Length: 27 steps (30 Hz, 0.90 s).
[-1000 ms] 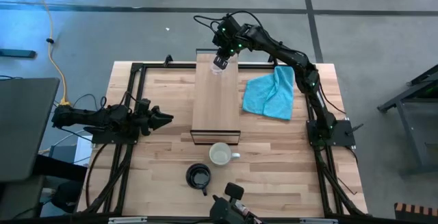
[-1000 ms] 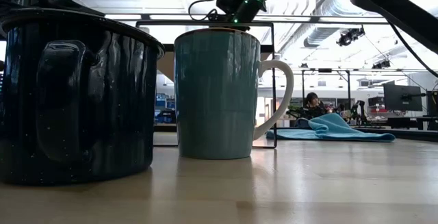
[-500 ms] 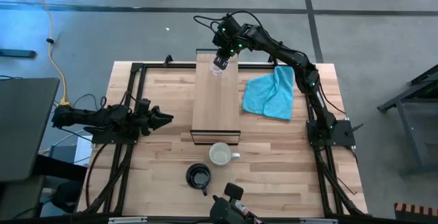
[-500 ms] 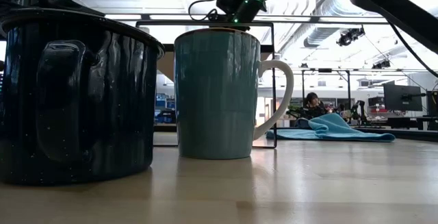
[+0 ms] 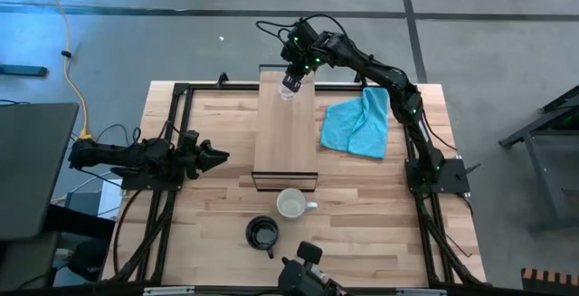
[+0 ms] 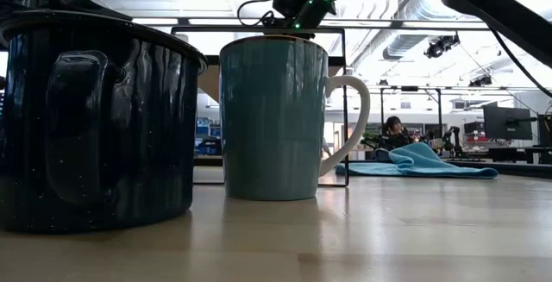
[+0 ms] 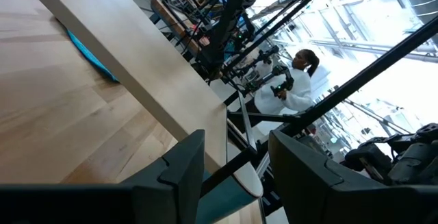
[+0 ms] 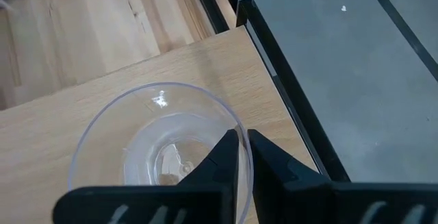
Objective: Stack small to large cups/mugs on shelf
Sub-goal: Put the transparent mug on the shelf
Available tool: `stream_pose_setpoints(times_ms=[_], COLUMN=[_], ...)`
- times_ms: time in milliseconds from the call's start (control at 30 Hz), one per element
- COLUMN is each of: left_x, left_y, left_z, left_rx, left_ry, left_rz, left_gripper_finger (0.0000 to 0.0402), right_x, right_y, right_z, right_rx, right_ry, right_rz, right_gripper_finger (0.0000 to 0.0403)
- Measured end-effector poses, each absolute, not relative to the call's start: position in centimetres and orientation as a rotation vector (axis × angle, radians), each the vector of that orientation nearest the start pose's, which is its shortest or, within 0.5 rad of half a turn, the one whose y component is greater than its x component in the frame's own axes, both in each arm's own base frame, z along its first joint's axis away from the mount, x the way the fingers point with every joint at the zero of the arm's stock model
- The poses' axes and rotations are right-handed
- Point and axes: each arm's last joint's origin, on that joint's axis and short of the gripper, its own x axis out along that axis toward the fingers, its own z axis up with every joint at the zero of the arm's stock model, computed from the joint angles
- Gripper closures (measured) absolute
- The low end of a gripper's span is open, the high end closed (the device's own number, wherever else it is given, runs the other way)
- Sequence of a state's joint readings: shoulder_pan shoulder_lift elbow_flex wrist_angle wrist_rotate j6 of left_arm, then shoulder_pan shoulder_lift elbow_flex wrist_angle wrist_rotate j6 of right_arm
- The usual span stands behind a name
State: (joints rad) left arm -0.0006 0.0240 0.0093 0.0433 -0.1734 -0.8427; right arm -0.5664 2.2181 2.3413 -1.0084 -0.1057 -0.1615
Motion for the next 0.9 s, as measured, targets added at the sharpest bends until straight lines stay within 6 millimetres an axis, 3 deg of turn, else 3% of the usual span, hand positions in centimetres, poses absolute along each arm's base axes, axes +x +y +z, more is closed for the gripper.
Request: stream_pose_setpoints(times_ms=[200,533,900], left_x=[9.82,9.82,9.82], left_y=[0.5,0.5,0.49], left_z=[16.9,16.9,16.9], left_rx=[-0.843,-0.843,-0.844], left_ry=[-0.1,-0.1,-0.099], left_rz=[0.15,0.15,0.15], left_gripper_finger=[0.025,0.025,0.025], right_x=[40.26,40.27,40.28], right_y=[-25.37,-25.38,-25.39], right_z=[32.89,32.74,32.75], right_rx=[0.154,0.161,0.16], right_ry=[0.872,0.878,0.876], right_rz=[-0.355,-0.356,-0.356], right_gripper_finger=[0.0386,0.032,0.0315])
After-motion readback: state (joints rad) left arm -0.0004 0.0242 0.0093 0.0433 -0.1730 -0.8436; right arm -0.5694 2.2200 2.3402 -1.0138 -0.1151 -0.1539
